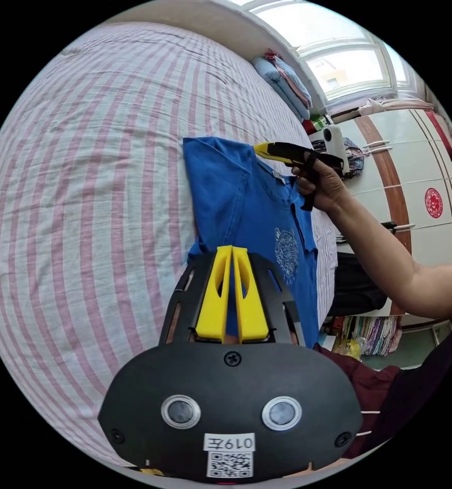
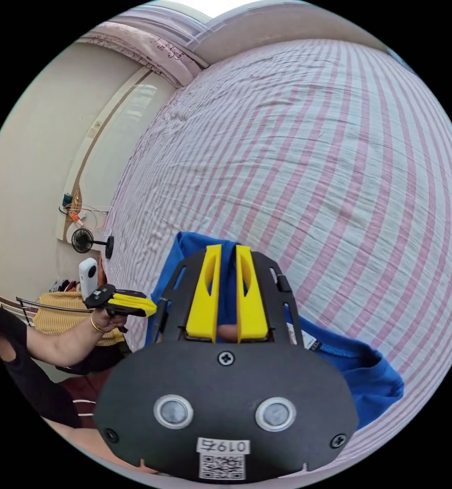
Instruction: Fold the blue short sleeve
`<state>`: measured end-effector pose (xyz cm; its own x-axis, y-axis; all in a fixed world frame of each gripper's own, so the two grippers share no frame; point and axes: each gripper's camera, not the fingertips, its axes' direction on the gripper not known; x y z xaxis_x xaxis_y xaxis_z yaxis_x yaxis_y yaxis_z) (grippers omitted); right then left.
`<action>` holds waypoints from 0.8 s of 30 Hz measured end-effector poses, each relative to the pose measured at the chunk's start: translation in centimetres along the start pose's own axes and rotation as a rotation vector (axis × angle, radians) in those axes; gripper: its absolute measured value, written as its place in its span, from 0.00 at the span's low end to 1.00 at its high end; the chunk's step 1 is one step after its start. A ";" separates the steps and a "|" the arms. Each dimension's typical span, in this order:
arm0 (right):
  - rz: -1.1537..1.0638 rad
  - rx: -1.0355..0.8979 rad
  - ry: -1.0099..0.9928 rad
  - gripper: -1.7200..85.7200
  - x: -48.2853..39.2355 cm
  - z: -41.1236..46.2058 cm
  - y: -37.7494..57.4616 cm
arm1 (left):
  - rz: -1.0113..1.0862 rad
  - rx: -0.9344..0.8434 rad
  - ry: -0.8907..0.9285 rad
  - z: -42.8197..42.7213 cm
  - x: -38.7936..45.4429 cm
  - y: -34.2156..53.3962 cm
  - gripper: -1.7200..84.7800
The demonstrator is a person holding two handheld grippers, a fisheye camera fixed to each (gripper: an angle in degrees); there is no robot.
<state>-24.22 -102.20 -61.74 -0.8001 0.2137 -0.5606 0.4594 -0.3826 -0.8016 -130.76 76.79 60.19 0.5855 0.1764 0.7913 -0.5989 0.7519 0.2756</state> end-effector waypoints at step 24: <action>-0.371 0.384 0.237 0.01 -17.7 -0.9 43.4 | 0.081 0.521 -0.131 -33.7 22.0 20.3 0.03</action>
<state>10.21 -121.79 -86.79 -0.7522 0.5742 -0.3233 -0.0433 -0.5327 -0.8452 -111.70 117.34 64.79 0.4730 0.1154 0.8735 -0.8505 0.3188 0.4184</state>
